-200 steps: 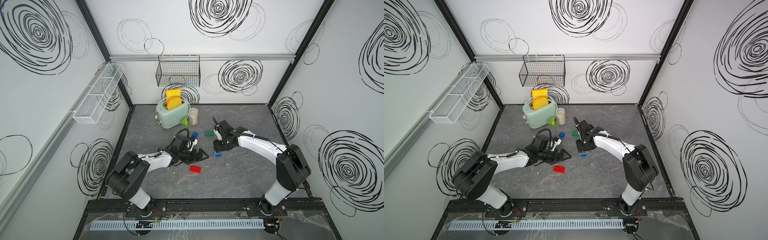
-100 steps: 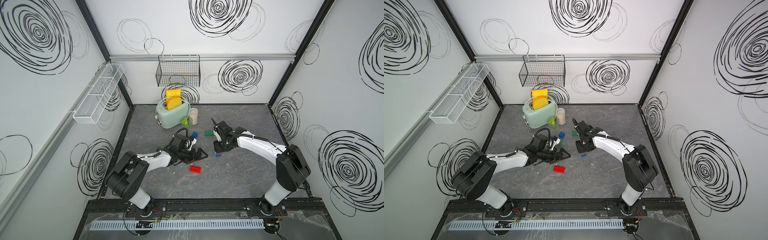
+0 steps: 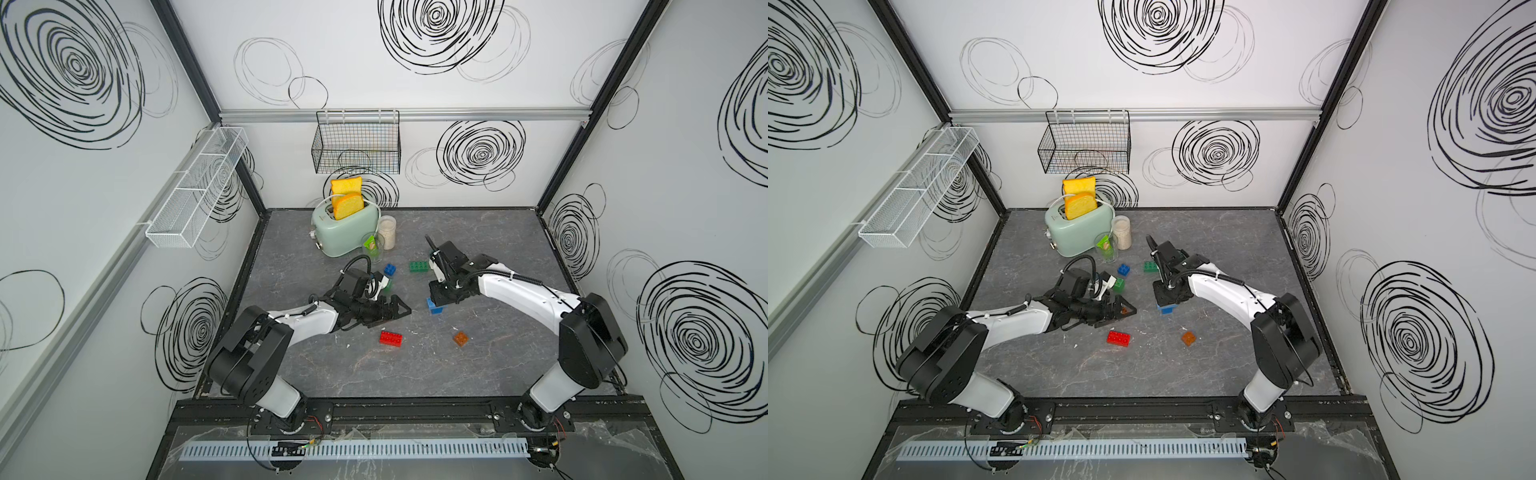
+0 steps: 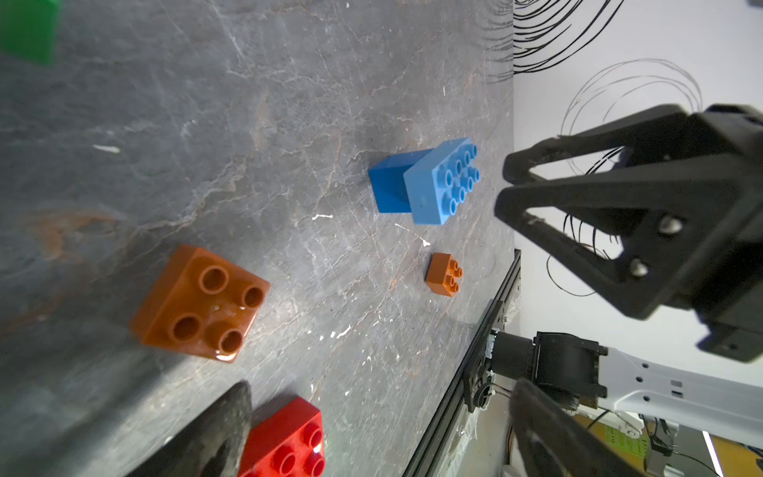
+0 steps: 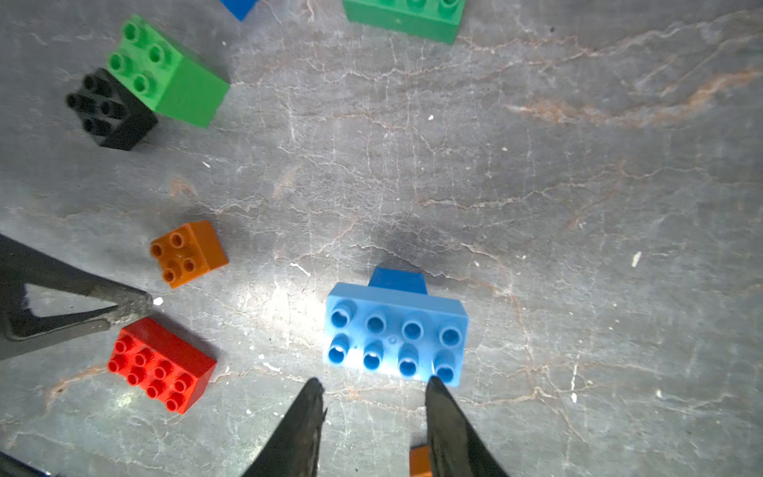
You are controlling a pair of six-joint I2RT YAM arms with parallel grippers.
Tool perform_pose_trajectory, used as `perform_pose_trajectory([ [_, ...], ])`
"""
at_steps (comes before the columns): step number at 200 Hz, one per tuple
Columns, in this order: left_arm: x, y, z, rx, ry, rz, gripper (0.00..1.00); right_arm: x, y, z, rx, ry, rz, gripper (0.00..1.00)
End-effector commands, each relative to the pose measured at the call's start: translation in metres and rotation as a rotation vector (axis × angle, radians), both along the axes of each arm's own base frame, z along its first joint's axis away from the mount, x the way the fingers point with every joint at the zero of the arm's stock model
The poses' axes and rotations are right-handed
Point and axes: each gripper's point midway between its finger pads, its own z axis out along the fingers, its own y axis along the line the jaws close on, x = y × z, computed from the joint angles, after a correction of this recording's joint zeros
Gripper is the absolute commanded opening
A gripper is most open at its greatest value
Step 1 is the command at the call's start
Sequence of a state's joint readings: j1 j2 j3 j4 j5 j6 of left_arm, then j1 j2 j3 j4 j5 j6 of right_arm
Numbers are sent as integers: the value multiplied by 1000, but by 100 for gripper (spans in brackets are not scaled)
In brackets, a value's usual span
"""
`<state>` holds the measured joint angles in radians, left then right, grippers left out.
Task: Assemble the letter f with lego
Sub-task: Pick up the lego brick from the center of the board.
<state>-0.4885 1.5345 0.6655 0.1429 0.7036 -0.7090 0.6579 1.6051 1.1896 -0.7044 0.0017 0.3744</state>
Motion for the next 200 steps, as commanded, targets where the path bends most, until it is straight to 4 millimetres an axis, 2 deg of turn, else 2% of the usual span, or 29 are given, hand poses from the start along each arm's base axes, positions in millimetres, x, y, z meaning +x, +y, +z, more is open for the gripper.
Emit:
perform_pose_trajectory([
  [1, -1, 5, 9, 20, -55, -18, 99, -24, -20, -1, 10, 51, -33, 44],
  [28, -4, 11, 13, 49, -76, -17, 99, -51, -45, -16, 64, 110, -99, 48],
  [44, -7, 15, 13, 68, -84, -19, 99, -68, -54, -27, 57, 132, -102, 54],
  [61, -10, 16, 16, 70, -94, -22, 99, -72, -45, -24, 66, 115, -75, 64],
  [71, -11, 17, 16, 71, -95, -20, 99, -72, -49, -31, 45, 140, -112, 72],
  [95, -10, 17, 18, 69, -93, -21, 99, -92, -56, -56, 28, 271, -204, 70],
  [143, -8, 19, 19, 70, -88, -6, 99, -122, -65, -68, 70, 330, -305, 70],
  [173, -6, 20, 18, 69, -75, 6, 99, -124, -66, -77, 87, 345, -331, 70],
  [200, -5, 21, 18, 72, -70, 13, 99, -116, -58, -77, 127, 340, -340, 69],
])
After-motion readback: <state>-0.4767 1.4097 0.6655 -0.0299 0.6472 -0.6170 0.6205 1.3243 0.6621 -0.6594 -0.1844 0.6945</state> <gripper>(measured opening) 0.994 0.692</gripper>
